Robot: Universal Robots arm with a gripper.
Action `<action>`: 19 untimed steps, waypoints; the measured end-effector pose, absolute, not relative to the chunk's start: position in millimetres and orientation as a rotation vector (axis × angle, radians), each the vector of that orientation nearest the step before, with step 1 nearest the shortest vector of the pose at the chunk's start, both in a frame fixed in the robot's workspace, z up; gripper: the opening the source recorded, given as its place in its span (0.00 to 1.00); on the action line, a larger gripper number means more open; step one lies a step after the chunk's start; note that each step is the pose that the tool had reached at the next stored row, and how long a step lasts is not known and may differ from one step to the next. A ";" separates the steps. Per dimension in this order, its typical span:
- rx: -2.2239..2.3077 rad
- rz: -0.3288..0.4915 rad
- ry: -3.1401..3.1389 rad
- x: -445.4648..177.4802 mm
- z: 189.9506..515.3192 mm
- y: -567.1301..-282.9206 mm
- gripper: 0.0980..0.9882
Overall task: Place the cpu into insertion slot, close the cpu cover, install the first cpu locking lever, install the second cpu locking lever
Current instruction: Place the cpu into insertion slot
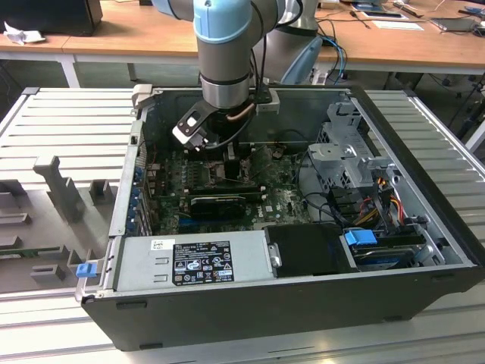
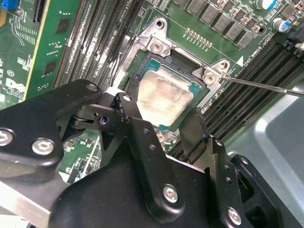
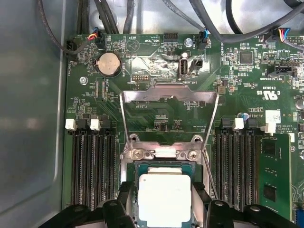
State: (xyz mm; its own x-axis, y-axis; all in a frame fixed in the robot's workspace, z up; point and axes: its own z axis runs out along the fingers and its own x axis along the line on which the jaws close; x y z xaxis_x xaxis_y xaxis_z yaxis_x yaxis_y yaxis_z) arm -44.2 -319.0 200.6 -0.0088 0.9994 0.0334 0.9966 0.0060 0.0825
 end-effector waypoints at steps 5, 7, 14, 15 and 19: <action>2.187 0.126 2.203 -44.2 203.8 -321.7 0.57; 2.187 0.126 2.203 -44.3 209.3 -321.8 0.57; 2.185 0.122 2.201 -44.2 214.7 -321.8 0.13; 2.185 0.121 2.201 -44.2 215.2 -321.7 0.07; 2.185 0.121 2.201 -44.2 217.4 -321.7 0.01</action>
State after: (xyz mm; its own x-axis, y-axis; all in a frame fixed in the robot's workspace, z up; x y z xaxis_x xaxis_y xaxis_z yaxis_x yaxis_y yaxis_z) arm -44.2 -321.7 217.4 -0.0086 0.9996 0.0276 0.9966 0.0063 0.0820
